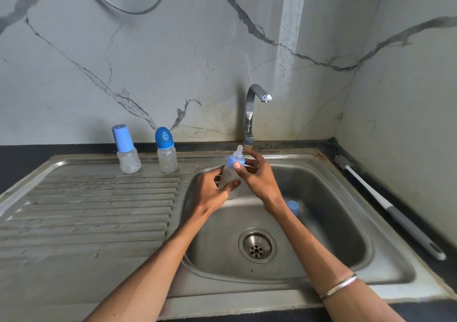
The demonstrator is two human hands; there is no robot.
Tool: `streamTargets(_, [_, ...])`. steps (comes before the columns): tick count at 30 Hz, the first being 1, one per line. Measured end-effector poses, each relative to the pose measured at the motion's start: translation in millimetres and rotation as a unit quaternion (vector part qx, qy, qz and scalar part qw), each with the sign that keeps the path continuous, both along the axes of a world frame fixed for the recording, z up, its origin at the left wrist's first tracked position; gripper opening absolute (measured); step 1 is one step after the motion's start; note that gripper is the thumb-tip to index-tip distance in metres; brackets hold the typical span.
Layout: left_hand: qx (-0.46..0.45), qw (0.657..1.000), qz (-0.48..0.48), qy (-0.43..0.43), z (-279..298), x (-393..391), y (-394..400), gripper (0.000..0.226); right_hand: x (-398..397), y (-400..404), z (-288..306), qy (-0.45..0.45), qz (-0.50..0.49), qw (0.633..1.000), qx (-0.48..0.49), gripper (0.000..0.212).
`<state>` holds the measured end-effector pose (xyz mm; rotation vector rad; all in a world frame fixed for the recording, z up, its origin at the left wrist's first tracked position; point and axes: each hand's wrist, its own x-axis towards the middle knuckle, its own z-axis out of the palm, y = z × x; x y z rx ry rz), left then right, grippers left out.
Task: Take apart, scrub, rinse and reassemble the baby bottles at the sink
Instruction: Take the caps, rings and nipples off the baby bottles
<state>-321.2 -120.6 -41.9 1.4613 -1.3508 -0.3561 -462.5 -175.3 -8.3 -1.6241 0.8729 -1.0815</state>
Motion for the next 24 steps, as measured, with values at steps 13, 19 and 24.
streamTargets(13, [0.002, 1.000, 0.003, -0.025, 1.4, -1.0, 2.6, 0.028, 0.9, -1.5, 0.2, -0.010, 0.023, 0.999, 0.020, 0.043])
streamTargets(19, [0.002, 0.998, -0.003, -0.067, 0.1, -1.8, 2.0, 0.037, -0.1, 5.1, 3.1, 0.005, -0.069, 0.997, -0.035, 0.063])
streamTargets(24, [0.010, 0.999, -0.009, -0.029, -2.6, 0.2, -0.2, 0.036, -7.8, -4.6, 3.8, -0.008, 0.038, 0.999, 0.007, 0.055])
